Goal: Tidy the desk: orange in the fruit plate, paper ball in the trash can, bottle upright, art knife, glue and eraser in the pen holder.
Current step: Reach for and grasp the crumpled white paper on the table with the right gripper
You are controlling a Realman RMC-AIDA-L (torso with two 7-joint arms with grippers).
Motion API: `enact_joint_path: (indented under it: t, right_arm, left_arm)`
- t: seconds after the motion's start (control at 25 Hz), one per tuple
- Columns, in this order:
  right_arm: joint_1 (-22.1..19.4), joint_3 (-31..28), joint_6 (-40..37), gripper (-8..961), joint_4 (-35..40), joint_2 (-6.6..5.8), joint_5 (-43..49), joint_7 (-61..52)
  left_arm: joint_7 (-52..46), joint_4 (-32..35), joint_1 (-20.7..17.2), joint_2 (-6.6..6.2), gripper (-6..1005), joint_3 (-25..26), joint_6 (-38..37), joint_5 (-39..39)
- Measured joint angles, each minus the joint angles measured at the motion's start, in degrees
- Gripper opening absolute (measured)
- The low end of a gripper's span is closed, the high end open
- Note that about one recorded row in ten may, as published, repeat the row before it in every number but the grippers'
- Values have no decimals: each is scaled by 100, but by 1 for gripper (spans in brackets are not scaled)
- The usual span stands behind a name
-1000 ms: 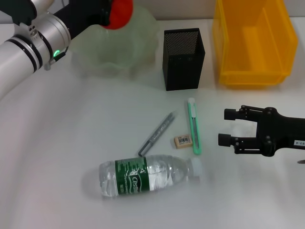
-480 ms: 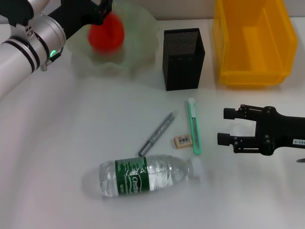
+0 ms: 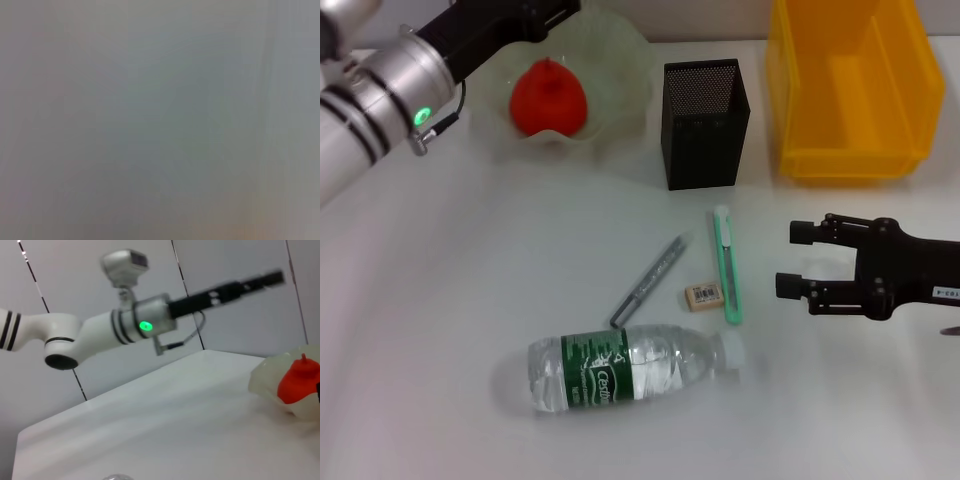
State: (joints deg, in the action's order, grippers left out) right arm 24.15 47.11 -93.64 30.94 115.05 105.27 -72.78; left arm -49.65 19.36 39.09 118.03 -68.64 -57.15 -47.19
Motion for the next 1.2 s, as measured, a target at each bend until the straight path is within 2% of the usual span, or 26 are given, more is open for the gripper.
enact_joint_path:
  t: [0.04, 0.08, 0.12, 0.24, 0.28, 0.36, 0.4, 0.52, 0.56, 0.72, 0.76, 0.8, 0.84, 0.88, 0.92, 0.96, 1.04, 1.08, 1.12, 1.2]
  right_arm:
    - [3, 0, 1, 817, 0, 0, -1, 1]
    - [8, 0, 10, 817, 4, 0, -4, 4]
    - [8, 0, 10, 817, 4, 0, -4, 4]
    - [13, -5, 45, 817, 31, 6, -16, 9]
    - [28, -8, 58, 817, 39, 8, -22, 10]
    - [56, -9, 60, 817, 39, 9, -23, 10]
    - [56, -9, 60, 816, 39, 9, -23, 10]
    - [103, -9, 61, 816, 43, 9, -25, -14]
    - [145, -9, 53, 816, 76, 1, -23, -124]
    - [178, 24, 1, 816, 336, -31, 13, -562]
    - [189, 57, -119, 816, 766, -35, 113, -1045]
    - [189, 57, -119, 816, 766, -35, 113, -1045]
    - [199, 58, -214, 816, 1027, -38, 202, -1368]
    - [244, 63, -443, 816, 1663, -37, 438, -2050]
    - [244, 63, -443, 816, 1663, -37, 438, -2050]
    - [294, 63, -569, 816, 2042, -37, 589, -2446]
    - [462, 67, -823, 816, 2692, -33, 967, -3192]
    - [747, 68, -1062, 816, 3223, -33, 1543, -4003]
    - [747, 68, -1062, 816, 3223, -33, 1543, -4003]
    - [1110, 76, -1245, 816, 3608, -30, 2290, -4656]
  left_arm:
    - [-271, 173, -167, -48, 723, -197, -288, -11]
    - [-696, 497, -463, -152, 739, -441, -822, -91]
    - [-696, 497, -463, -152, 755, -441, -822, -91]
    - [-1324, 861, -846, -335, 805, -556, -1867, -530]
    - [-1637, 912, -911, -451, 804, -541, -2395, -918]
    - [-1637, 912, -911, -451, 801, -541, -2395, -918]
    - [-1814, 913, -920, -538, 800, -526, -2739, -1340]
    - [-1893, 909, -923, -596, 800, -514, -2964, -1735]
    - [-1934, 907, -929, -645, 799, -505, -3165, -2445]
    - [-1934, 907, -929, -645, 799, -505, -3165, -2445]
    - [-1949, 846, -917, -691, 799, -410, -3222, -3412]
    - [-1922, 824, -935, -691, 798, -214, -3256, -3774]
    - [-1922, 824, -935, -691, 798, -214, -3256, -3774]
    - [-1867, 820, -969, -666, 798, -124, -3278, -3930]
    - [-1864, 820, -969, -660, 798, -124, -3279, -3934]
    - [-1852, 820, -972, -641, 798, -124, -3280, -3940]
    - [-1839, 820, -975, -622, 797, -124, -3272, -3944]
    - [-1819, 821, -977, -600, 797, -122, -3256, -3943]
    - [-1819, 821, -977, -600, 797, -122, -3256, -3943]
    - [-1808, 821, -977, -584, 797, -119, -3247, -3932]
